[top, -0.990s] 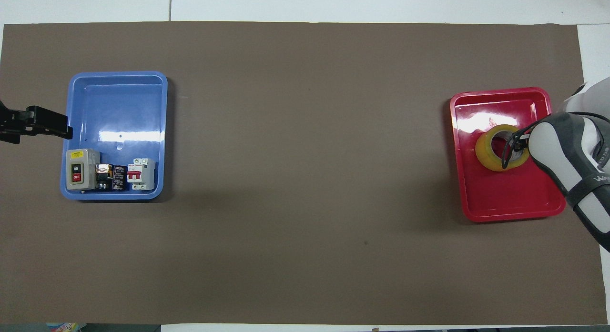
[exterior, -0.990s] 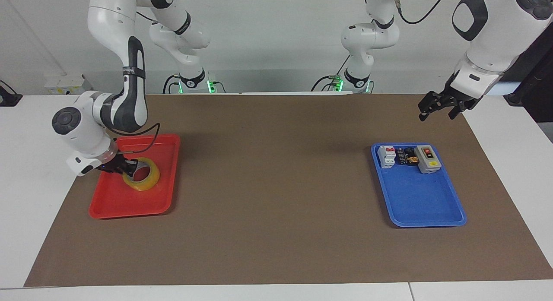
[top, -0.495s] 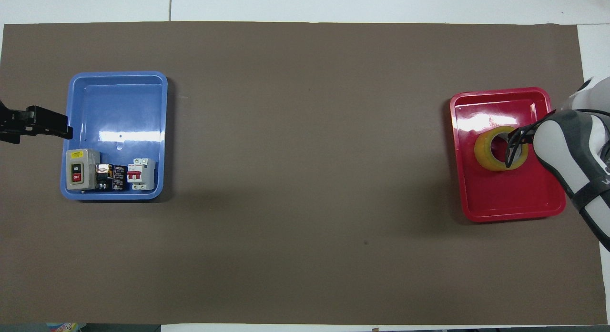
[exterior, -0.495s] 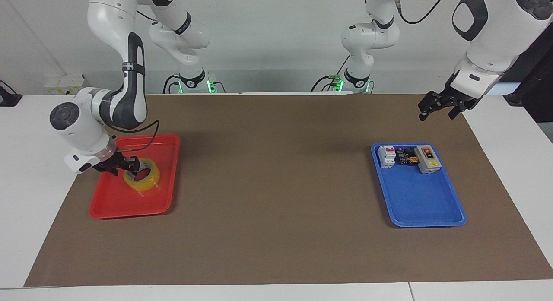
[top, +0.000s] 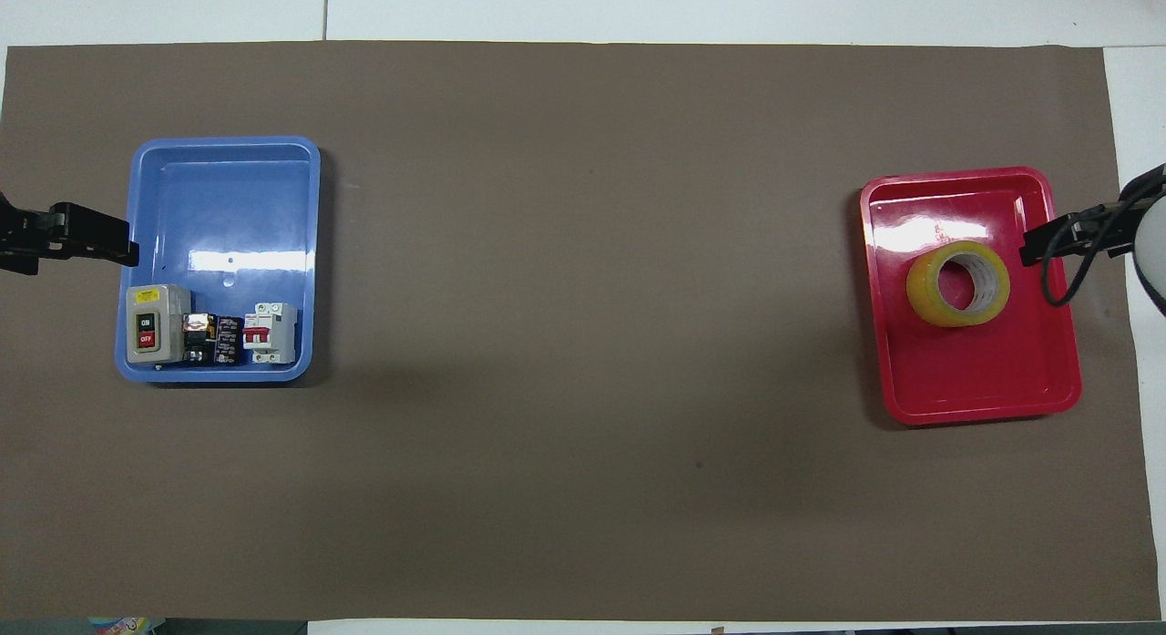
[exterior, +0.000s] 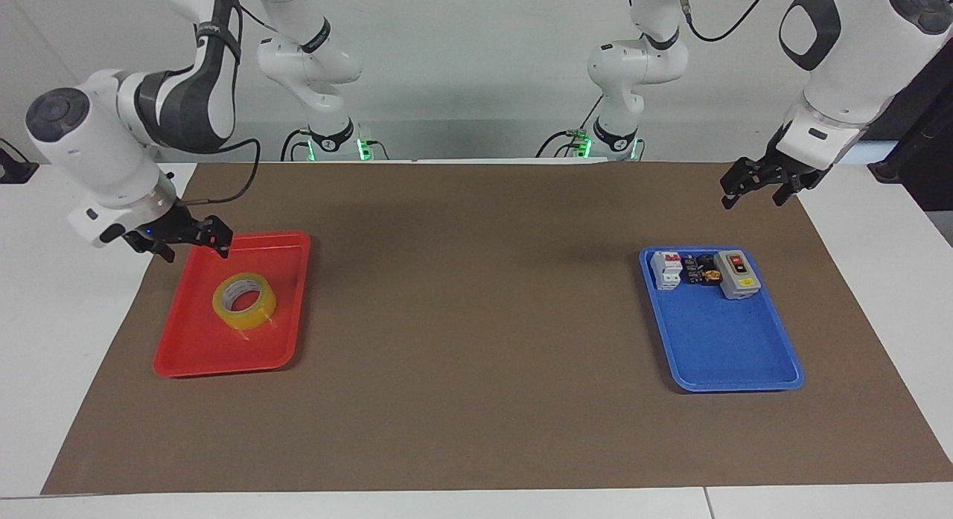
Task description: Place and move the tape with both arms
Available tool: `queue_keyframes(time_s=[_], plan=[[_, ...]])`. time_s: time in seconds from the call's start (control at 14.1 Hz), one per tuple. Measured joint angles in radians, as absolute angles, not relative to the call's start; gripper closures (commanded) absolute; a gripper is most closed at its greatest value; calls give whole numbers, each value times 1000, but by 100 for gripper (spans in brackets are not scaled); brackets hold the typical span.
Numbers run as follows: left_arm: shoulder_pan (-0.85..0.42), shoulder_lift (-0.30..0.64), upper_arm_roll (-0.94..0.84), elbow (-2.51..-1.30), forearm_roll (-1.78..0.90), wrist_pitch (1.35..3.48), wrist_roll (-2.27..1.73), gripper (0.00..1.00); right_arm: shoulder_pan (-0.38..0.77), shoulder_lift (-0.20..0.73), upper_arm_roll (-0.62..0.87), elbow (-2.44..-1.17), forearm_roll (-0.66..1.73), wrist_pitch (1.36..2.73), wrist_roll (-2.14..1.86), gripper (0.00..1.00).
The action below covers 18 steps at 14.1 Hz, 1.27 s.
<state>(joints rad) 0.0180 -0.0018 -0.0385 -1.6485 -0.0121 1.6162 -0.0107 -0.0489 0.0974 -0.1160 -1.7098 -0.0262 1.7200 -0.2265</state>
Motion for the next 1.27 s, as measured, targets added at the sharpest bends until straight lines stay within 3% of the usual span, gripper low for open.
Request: queue_keyframes(time_s=[0.49, 1.27], plan=[[18, -2, -38, -1649, -12, 1616, -11, 0, -32, -34, -95, -1663, -26, 1555, -157, 0], [18, -2, -38, -1649, -12, 1616, -11, 0, -8, -18, -84, -1579, -26, 1491, -71, 0]])
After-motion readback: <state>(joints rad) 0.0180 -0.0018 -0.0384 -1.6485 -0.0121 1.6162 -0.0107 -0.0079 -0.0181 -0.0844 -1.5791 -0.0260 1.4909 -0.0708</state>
